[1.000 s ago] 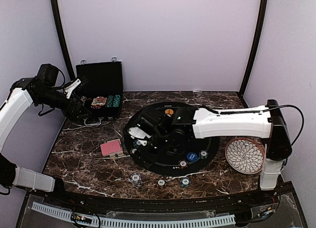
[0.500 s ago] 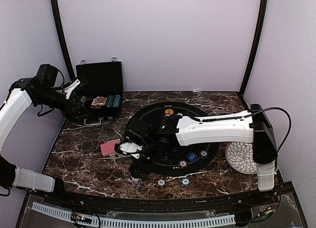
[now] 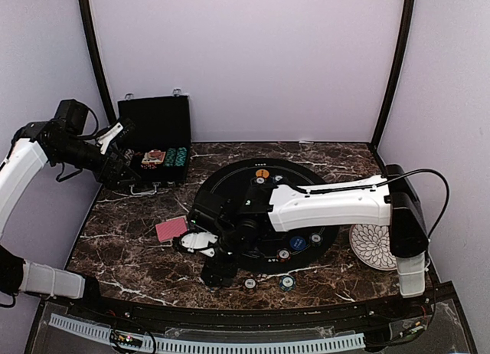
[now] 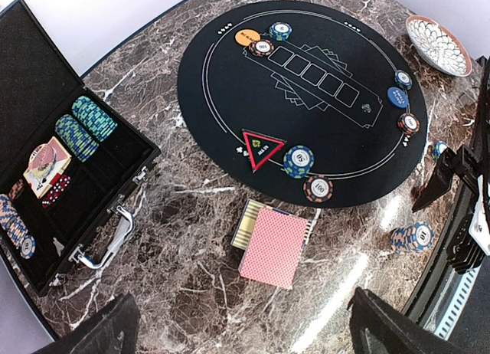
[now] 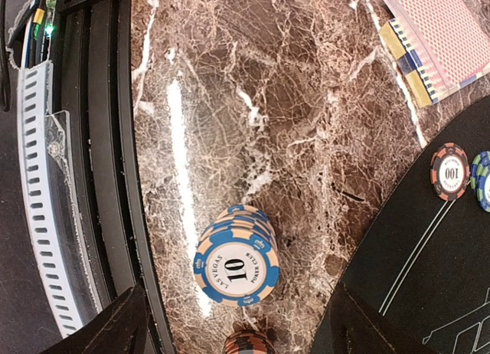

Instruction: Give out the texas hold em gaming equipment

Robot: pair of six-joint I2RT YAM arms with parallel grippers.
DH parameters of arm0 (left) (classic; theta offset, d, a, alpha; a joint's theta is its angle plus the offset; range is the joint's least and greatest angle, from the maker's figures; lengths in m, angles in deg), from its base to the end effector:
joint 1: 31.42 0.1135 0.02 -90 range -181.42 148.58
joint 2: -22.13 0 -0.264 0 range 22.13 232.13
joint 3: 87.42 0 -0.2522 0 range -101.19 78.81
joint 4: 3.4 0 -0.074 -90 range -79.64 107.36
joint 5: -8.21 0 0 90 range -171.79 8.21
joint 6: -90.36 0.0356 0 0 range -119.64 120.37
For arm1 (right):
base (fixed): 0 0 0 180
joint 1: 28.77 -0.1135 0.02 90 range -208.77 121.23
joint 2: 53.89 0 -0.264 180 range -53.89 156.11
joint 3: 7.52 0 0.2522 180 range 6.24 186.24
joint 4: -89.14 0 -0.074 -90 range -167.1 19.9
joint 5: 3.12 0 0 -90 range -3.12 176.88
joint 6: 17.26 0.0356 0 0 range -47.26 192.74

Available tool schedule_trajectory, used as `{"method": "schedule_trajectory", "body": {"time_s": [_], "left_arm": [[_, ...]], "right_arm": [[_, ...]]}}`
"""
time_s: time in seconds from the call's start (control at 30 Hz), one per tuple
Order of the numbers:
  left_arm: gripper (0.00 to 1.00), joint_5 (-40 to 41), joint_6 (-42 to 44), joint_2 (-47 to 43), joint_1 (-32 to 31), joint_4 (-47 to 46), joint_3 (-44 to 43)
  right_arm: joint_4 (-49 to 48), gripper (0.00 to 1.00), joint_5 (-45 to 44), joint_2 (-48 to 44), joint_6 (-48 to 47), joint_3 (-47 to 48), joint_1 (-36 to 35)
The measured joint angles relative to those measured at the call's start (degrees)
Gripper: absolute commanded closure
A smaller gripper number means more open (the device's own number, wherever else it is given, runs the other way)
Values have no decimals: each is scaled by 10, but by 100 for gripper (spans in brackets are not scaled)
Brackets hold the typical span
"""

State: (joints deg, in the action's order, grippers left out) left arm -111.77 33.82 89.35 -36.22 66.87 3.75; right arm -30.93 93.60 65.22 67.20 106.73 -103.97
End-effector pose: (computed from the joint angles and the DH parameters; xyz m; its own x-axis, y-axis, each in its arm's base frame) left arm 0.2192 -0.0363 0.3711 -0.4029 0.5131 -0.7579 0.7474 0.6624 0.0512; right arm 0.1100 0.4326 0.2238 -0.1361 -0.8905 -0.4342 -0.9907 0.1201 0.0643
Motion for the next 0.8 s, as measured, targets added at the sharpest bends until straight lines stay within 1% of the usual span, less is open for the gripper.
{"method": "schedule_trajectory", "body": {"time_s": [0.5,0.8], "left_arm": [[1,-2,0,-34,0,4,2],[1,-2,-1,-37,0,6,2]], "right_arm": [[-26,20,-10,21,0,0,-3],[-37,24,-6,38,0,0,-8]]}}
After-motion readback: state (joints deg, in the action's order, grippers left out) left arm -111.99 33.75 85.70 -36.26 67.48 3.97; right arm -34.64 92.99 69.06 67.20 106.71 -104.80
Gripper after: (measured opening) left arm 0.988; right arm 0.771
